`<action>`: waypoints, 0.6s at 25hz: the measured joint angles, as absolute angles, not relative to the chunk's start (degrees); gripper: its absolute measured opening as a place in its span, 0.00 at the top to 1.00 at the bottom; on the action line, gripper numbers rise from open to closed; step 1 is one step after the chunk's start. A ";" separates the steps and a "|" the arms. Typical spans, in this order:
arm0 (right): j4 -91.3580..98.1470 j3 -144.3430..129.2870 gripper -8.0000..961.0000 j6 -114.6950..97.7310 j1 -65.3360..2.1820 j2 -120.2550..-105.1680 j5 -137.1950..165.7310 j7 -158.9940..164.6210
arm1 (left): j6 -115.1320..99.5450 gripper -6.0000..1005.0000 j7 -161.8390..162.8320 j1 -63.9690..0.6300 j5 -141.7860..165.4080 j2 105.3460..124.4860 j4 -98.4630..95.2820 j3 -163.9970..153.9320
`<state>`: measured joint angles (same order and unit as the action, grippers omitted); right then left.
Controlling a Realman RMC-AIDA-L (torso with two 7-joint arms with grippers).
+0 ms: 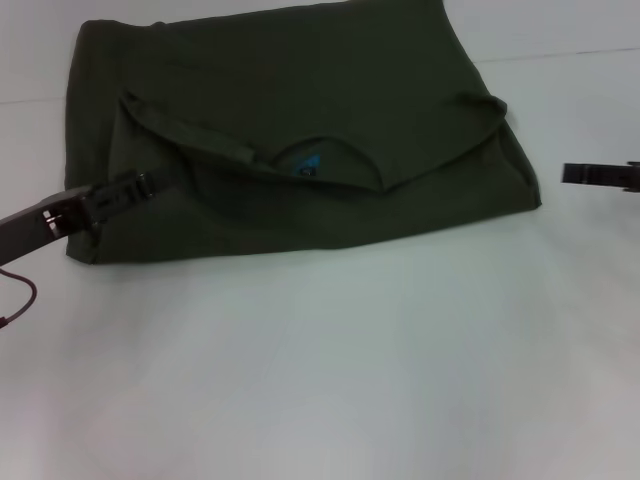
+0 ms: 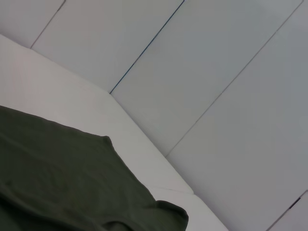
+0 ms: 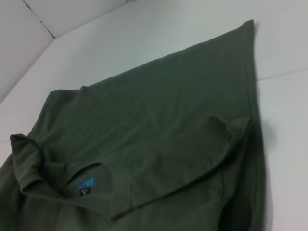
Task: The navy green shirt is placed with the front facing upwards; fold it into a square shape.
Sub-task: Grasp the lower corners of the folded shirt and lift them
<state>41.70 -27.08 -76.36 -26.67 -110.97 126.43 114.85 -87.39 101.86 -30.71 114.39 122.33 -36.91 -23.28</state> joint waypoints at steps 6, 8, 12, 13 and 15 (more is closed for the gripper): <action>41.34 -28.81 0.21 -71.60 -27.88 -113.73 126.46 114.84 | -87.11 0.11 101.86 -30.96 114.44 122.25 -36.92 -23.29; 40.81 -29.19 0.21 -69.45 -28.41 -114.55 126.47 114.80 | -87.07 0.11 101.87 -30.97 114.44 122.15 -37.06 -23.29; 39.51 -30.46 0.21 -65.26 -29.23 -115.64 126.47 114.35 | -87.07 0.11 101.87 -30.97 114.44 122.04 -37.18 -23.29; 39.34 -30.48 0.20 -64.59 -29.38 -115.89 126.43 114.05 | -87.07 0.11 101.86 -30.96 114.44 122.02 -37.21 -23.28; 38.94 -30.50 0.20 -63.21 -29.69 -116.29 126.30 113.51 | -87.07 0.11 101.87 -30.90 114.53 122.00 -37.23 -23.24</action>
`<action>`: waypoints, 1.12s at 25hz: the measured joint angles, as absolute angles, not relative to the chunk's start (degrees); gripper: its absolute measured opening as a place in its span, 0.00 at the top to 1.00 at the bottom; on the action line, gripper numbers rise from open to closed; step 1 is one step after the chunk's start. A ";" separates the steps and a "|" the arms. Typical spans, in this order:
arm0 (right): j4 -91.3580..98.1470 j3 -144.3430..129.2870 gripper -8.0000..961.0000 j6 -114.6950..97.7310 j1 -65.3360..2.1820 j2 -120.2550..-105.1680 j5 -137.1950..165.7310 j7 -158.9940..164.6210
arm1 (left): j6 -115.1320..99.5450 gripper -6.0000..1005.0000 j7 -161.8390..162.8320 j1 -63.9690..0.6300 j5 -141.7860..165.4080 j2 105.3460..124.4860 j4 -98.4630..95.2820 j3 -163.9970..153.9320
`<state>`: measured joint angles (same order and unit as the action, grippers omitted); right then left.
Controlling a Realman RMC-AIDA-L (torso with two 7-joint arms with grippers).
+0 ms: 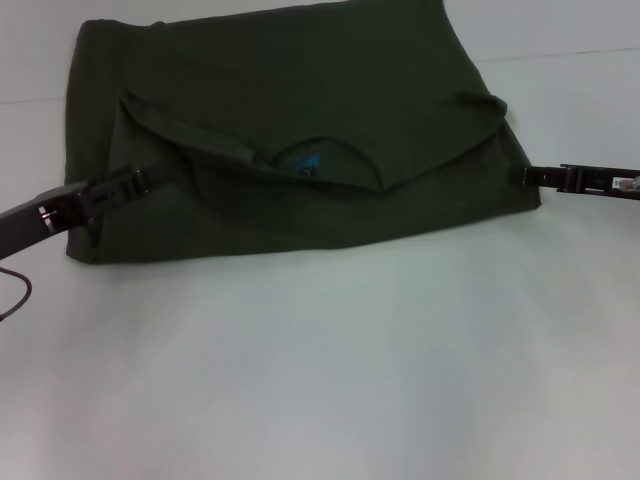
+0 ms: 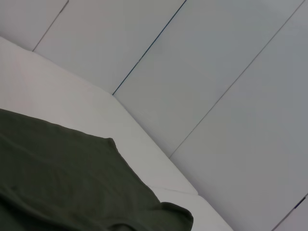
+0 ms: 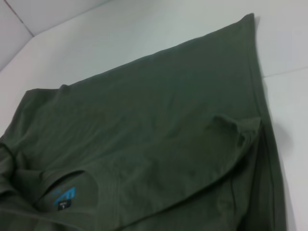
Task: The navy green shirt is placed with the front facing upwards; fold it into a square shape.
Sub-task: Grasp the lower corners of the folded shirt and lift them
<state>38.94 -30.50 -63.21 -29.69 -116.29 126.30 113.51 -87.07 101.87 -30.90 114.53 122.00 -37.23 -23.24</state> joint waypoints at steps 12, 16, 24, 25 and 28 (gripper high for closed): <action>34.91 -30.50 0.28 -59.06 -30.99 -116.57 126.24 113.21 | -86.94 0.11 101.95 -31.03 114.96 121.90 -37.35 -22.94; 34.18 -30.46 0.30 -58.53 -31.48 -116.56 126.13 112.89 | -86.63 0.12 101.96 -31.13 114.96 121.82 -37.36 -22.99; 33.99 -30.47 0.35 -58.33 -32.60 -117.15 126.07 112.78 | -86.52 0.12 101.95 -31.28 114.96 121.81 -37.36 -22.92; 33.78 -30.48 0.36 -58.26 -32.75 -117.19 126.06 112.78 | -86.50 0.12 101.96 -31.29 114.96 121.79 -37.36 -22.89; 33.27 -30.50 0.38 -58.25 -33.03 -117.25 126.04 112.77 | -86.47 0.12 101.96 -31.29 114.88 121.73 -37.36 -22.85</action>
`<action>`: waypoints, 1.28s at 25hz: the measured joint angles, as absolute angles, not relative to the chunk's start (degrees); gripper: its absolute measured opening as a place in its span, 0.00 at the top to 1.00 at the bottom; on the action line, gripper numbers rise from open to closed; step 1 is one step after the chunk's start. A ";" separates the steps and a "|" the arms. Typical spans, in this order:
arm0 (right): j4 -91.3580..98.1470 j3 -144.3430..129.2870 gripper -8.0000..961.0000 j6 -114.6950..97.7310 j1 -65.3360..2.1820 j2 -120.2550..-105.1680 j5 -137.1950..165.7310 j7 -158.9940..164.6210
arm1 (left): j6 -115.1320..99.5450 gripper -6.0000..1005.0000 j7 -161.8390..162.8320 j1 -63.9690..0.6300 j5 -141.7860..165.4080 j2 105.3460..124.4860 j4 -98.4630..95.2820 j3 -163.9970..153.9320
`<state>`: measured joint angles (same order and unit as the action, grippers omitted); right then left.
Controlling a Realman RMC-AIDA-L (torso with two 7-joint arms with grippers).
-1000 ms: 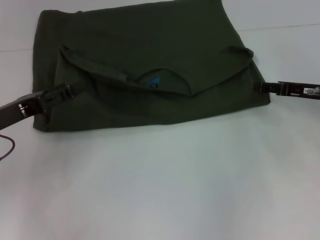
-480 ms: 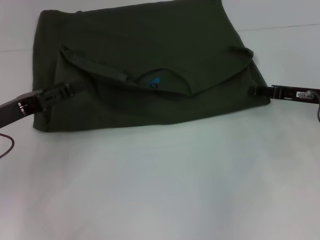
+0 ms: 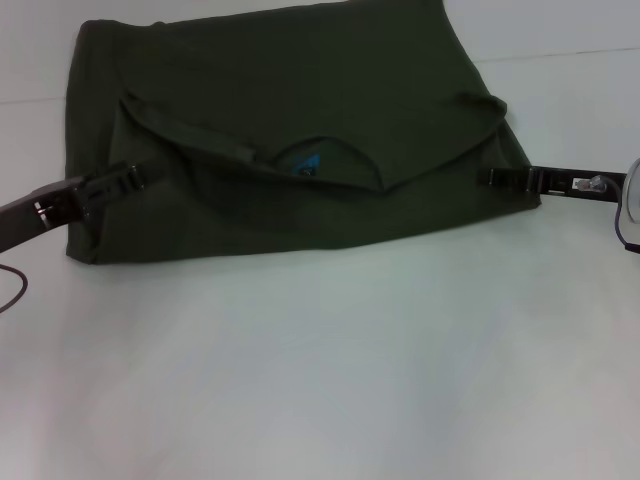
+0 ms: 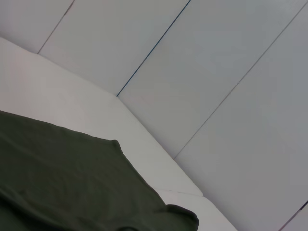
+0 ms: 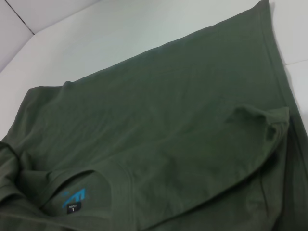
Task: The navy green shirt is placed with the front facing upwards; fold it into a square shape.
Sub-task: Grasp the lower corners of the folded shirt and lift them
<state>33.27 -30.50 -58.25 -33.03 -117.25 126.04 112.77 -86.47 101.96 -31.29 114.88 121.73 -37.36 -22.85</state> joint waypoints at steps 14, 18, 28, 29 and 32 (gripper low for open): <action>32.69 -30.50 0.47 -58.89 -32.75 -116.82 126.04 112.76 | -85.78 0.11 101.97 -31.37 114.40 121.72 -37.36 -22.85; 32.69 -30.50 0.55 -59.41 -32.71 -116.59 126.16 112.77 | -85.60 0.11 102.22 -31.38 114.39 121.72 -37.35 -22.80; 32.69 -30.45 0.80 -59.59 -32.65 -116.53 126.27 113.20 | -84.98 0.12 102.44 -31.38 114.39 121.64 -37.35 -22.67; 32.69 -30.34 0.83 -59.58 -32.58 -116.53 126.26 113.19 | -84.98 0.12 102.45 -31.38 114.48 121.64 -37.36 -22.67; 32.71 -29.84 0.93 -59.41 -32.05 -116.53 126.14 113.08 | -84.80 0.12 102.49 -31.37 114.90 121.64 -37.35 -22.68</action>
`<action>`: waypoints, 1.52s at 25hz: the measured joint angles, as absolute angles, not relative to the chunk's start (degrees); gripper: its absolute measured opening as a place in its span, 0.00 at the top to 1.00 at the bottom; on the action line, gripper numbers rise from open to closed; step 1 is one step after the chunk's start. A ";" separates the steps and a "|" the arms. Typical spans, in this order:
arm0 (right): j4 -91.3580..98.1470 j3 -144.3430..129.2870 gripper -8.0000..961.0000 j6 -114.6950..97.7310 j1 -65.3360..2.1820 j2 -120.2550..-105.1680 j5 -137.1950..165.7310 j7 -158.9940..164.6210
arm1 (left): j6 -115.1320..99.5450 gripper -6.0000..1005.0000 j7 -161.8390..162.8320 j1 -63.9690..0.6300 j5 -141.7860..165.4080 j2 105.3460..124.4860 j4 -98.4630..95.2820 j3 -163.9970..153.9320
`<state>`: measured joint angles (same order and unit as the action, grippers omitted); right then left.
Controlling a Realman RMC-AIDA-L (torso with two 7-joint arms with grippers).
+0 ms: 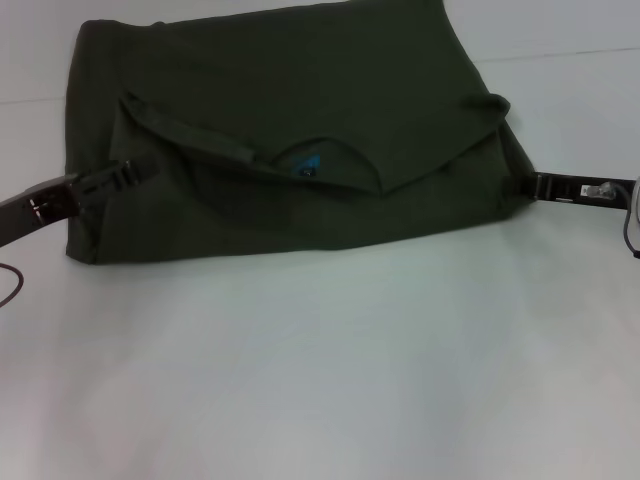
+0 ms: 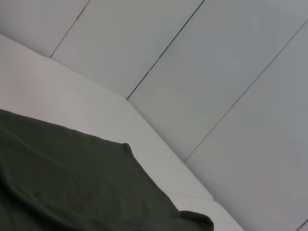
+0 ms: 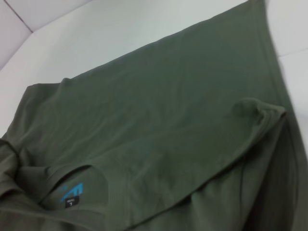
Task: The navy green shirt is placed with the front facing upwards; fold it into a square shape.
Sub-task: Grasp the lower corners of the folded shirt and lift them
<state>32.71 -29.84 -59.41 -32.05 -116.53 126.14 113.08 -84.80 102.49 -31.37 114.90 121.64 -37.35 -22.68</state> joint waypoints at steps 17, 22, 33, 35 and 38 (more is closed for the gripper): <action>33.22 -28.74 0.96 -60.96 -30.85 -115.20 125.70 113.05 | -79.75 0.12 98.94 -30.65 124.71 121.08 -38.92 -23.56; 33.22 -28.71 0.96 -61.00 -31.02 -115.08 125.67 113.18 | -73.89 0.12 96.96 -30.92 125.31 121.34 -38.49 -26.19; 33.07 -28.30 0.96 -61.17 -31.11 -115.04 125.52 113.34 | -65.40 0.12 97.78 -31.94 125.53 122.20 -38.32 -33.36; 33.03 -28.30 0.96 -61.17 -31.11 -115.04 125.32 113.35 | -64.50 0.11 97.79 -31.91 125.53 122.17 -38.32 -33.34; 33.00 -28.30 0.96 -61.17 -31.12 -115.04 125.26 113.37 | -62.87 0.11 97.79 -31.71 125.55 122.26 -38.25 -33.50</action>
<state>33.00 -28.30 -61.17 -31.12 -115.04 125.26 113.37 -62.87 97.79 -31.71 125.55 122.26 -38.25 -33.50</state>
